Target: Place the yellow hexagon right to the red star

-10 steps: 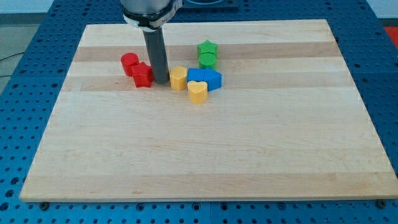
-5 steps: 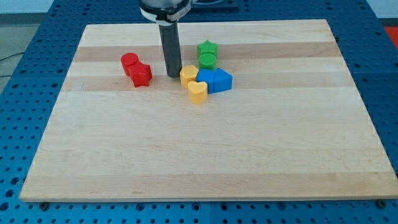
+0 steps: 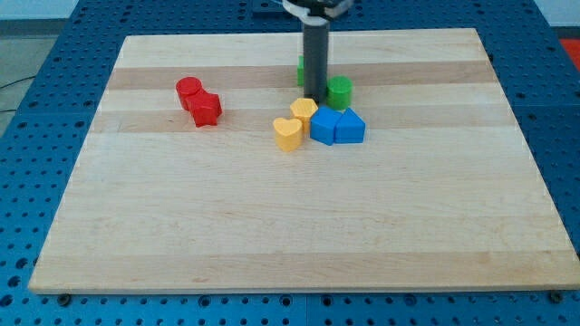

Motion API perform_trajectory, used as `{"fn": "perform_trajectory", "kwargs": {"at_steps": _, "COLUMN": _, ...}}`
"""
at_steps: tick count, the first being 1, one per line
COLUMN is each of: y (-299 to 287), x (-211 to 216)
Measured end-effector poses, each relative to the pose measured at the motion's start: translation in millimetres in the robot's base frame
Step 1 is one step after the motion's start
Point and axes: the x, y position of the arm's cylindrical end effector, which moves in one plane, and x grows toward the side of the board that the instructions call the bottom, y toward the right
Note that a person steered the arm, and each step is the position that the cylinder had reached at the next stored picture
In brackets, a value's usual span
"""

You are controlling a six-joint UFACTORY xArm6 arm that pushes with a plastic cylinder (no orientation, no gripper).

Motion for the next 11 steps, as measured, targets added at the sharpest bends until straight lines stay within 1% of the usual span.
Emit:
{"fn": "perform_trajectory", "kwargs": {"at_steps": 1, "y": -14.4, "x": 45.9}}
{"fn": "perform_trajectory", "kwargs": {"at_steps": 2, "y": -21.6, "x": 54.4}}
{"fn": "perform_trajectory", "kwargs": {"at_steps": 5, "y": -15.4, "x": 45.3}}
{"fn": "perform_trajectory", "kwargs": {"at_steps": 6, "y": -22.3, "x": 48.0}}
{"fn": "perform_trajectory", "kwargs": {"at_steps": 7, "y": -47.0, "x": 53.8}}
{"fn": "perform_trajectory", "kwargs": {"at_steps": 8, "y": -39.6, "x": 47.6}}
{"fn": "perform_trajectory", "kwargs": {"at_steps": 9, "y": -36.7, "x": 82.6}}
{"fn": "perform_trajectory", "kwargs": {"at_steps": 10, "y": -17.6, "x": 92.8}}
{"fn": "perform_trajectory", "kwargs": {"at_steps": 11, "y": -27.1, "x": 92.8}}
